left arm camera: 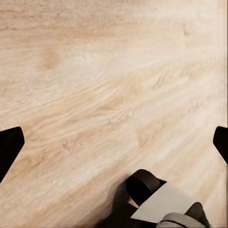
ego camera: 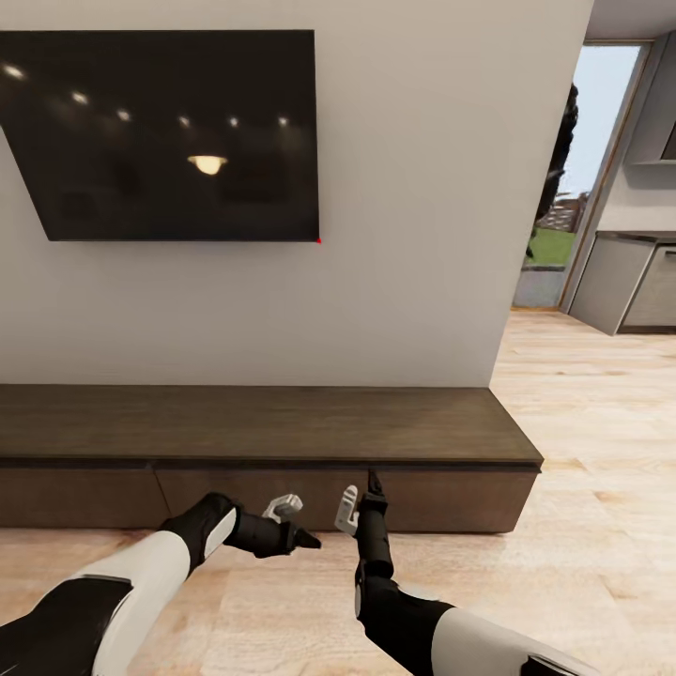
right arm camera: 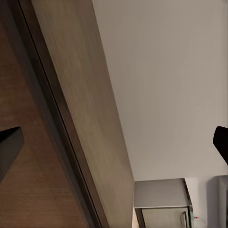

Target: Place each of the two pumpkins and all three candles from the living room inside a cabinet in the living room (use any cabinet), then make sure every cabinet is closed, and position the cauldron so it is next to a table in the living room.

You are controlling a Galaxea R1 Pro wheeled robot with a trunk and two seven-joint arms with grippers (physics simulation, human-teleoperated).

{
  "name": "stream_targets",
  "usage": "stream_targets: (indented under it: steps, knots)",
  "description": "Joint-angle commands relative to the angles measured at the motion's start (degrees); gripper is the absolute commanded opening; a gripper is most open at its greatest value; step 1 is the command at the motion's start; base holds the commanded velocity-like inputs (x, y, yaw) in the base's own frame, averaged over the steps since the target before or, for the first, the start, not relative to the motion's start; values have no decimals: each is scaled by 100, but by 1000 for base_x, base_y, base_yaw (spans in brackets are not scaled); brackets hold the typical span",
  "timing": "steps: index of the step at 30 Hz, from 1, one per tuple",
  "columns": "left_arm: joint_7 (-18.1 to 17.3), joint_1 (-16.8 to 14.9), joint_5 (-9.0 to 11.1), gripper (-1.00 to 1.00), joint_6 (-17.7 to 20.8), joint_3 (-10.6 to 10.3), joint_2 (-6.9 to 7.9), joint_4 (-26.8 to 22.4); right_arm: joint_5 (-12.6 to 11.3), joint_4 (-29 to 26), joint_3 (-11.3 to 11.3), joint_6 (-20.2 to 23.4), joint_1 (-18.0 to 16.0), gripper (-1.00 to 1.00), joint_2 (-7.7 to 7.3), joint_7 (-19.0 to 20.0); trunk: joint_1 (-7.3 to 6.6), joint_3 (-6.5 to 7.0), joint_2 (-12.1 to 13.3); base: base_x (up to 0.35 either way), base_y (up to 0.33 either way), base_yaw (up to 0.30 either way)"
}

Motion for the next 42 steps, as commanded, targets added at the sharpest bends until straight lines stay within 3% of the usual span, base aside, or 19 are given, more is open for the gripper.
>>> stream_targets:
  steps: [1, 6, 16, 24, 29, 36, 42]
  knots:
    - [-180, -2, -99, 100, -18, -43, 32, 20, 32, 0, 11, 48, -4, 100, 1, -11, -1, -6, -2, 0, 0, 0]
    - [-410, -2, -278, 100, -77, -43, 111, 58, 35, -1, 2, 17, -4, 100, 1, -13, -1, -6, -2, 0, 0, 0]
    - [-438, -2, -324, 100, -73, -43, 125, 70, 30, -8, -27, -111, -6, 100, 1, 28, -1, -6, -2, 0, 0, 0]
    - [-422, -2, -326, 100, -67, -43, 109, 136, 23, 6, -51, -894, -21, 100, 1, 225, -1, -6, -2, 0, 0, 0]
    - [-419, -2, -326, 100, -67, -43, 107, 148, 10, 40, -53, -1025, -35, 100, 1, 285, -1, -6, -2, 0, 0, 0]
    - [-426, -2, -326, 100, -66, -43, 108, 155, 2, 109, -100, -1028, -119, 100, 1, 1129, -1, -6, -2, 0, 0, 0]
    - [-424, -2, -326, 100, -66, -43, 106, 156, 1, 133, -365, -1020, -185, 100, 1, 1529, -1, -6, -2, 0, 0, 0]
